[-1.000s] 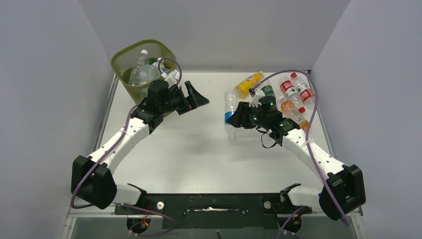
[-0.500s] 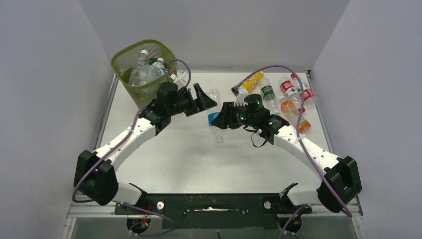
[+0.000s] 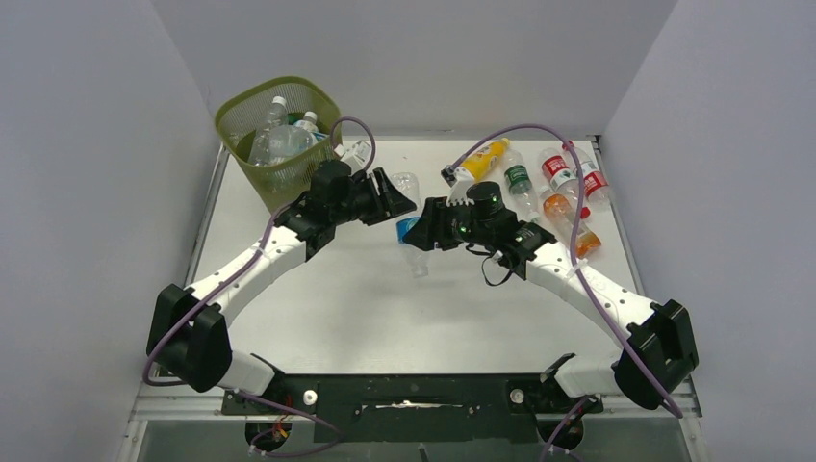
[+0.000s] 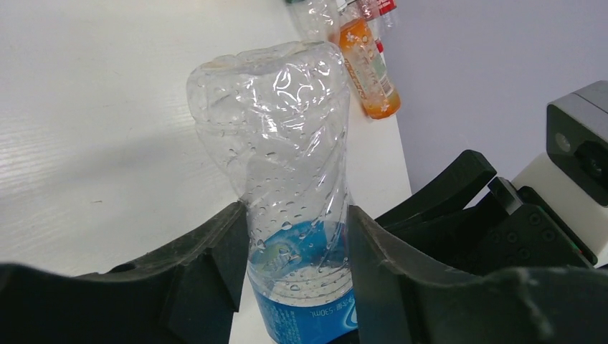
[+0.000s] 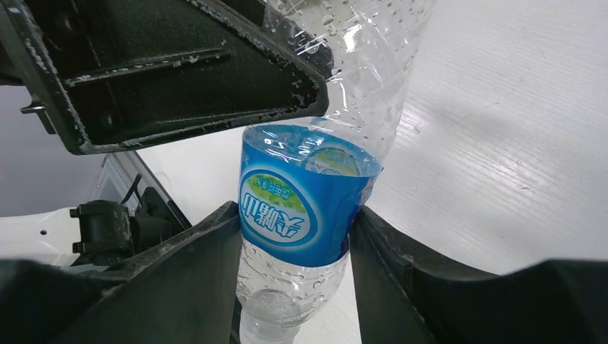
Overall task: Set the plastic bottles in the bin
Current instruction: Pick up the plastic bottle at the center of the board.
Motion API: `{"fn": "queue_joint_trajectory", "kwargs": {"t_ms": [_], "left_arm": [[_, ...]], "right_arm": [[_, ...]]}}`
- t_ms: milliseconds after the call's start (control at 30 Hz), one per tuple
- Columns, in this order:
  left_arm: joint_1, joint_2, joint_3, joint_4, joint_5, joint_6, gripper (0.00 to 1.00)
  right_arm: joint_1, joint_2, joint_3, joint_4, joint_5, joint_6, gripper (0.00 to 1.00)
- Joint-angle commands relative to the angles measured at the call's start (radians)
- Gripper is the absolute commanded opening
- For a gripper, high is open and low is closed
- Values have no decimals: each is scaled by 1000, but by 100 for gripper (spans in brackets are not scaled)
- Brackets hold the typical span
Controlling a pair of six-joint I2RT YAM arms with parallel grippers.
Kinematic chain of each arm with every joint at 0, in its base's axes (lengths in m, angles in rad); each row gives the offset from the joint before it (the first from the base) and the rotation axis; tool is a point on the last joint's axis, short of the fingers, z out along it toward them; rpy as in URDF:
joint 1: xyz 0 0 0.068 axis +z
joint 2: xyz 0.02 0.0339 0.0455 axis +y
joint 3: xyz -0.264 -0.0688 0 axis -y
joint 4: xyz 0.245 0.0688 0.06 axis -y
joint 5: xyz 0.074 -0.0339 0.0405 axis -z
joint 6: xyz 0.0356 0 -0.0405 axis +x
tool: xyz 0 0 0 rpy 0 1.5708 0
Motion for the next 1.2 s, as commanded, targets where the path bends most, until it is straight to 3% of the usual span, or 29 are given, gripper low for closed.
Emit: {"fn": "queue_joint_trajectory", "kwargs": {"t_ms": [0,133,267,400,633,767,967,1167], "left_arm": [[-3,4,56,26,3,18,42],[-3,3,62,16,-1,23,37],[-3,2,83,-11,-4,43,31],[0,16,156,-82,-15,99,29],[36,52,335,-229,-15,214,30],[113,73,489,-329,23,278,30],[310,124,851,-532,5,435,30],[556,132,1031,-525,21,481,32]], "right_arm": [[11,-19,30,48,15,-2,46],[18,-35,14,52,26,4,52],[22,-49,-1,55,33,13,72],[31,-67,-5,43,40,13,83],[39,-125,-14,10,57,16,89],[39,-176,-14,-23,72,15,90],[39,-228,-16,-82,88,0,91],[40,-241,-38,-92,82,15,91]]}}
